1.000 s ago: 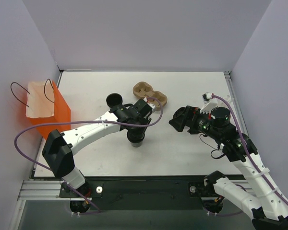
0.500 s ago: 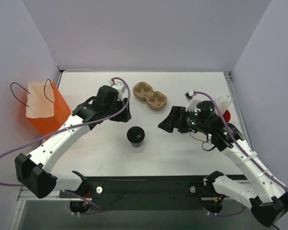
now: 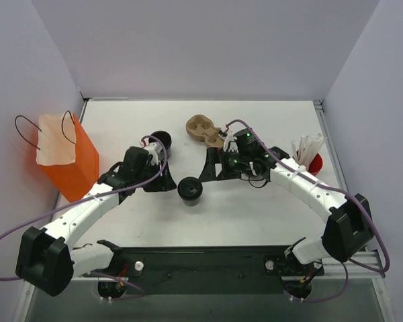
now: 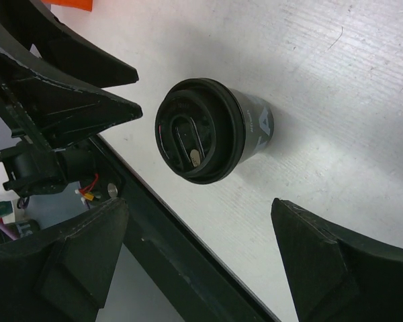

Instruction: Pack the takeout coffee

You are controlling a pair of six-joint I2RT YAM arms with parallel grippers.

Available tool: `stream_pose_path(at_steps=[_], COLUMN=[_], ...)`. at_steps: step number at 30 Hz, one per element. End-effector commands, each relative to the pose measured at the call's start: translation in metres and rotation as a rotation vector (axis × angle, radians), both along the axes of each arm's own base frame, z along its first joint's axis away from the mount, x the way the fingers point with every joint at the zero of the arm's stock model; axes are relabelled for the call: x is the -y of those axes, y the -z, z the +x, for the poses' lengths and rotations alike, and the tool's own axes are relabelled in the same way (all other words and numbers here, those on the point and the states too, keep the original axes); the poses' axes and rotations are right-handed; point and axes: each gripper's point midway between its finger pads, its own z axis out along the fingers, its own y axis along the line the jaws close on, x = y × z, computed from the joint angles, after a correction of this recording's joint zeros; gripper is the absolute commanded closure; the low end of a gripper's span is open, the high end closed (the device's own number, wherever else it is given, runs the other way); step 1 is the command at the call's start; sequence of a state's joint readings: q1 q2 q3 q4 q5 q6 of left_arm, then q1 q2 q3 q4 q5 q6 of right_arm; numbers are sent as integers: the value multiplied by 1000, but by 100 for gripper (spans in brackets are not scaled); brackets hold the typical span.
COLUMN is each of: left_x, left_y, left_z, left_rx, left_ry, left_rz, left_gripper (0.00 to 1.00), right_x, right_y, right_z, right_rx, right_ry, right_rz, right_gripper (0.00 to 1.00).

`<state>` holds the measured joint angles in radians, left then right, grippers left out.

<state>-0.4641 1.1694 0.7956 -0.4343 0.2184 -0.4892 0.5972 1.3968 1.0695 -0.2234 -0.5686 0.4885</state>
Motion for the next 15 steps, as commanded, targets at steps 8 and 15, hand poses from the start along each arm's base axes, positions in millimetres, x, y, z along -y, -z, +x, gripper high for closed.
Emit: stream_pose_path(at_steps=[8, 15], left_x=[20, 20], left_y=[-37, -24], left_z=[19, 17], left_rx=[159, 148], left_ry=[11, 0], left_rz=[-218, -236], left_gripper=[36, 35], right_x=[-25, -33], right_y=[4, 24], right_z=[27, 26], right_rx=[34, -36], right_ry=[-142, -226], right_rz=[-37, -54], right_gripper=[9, 9])
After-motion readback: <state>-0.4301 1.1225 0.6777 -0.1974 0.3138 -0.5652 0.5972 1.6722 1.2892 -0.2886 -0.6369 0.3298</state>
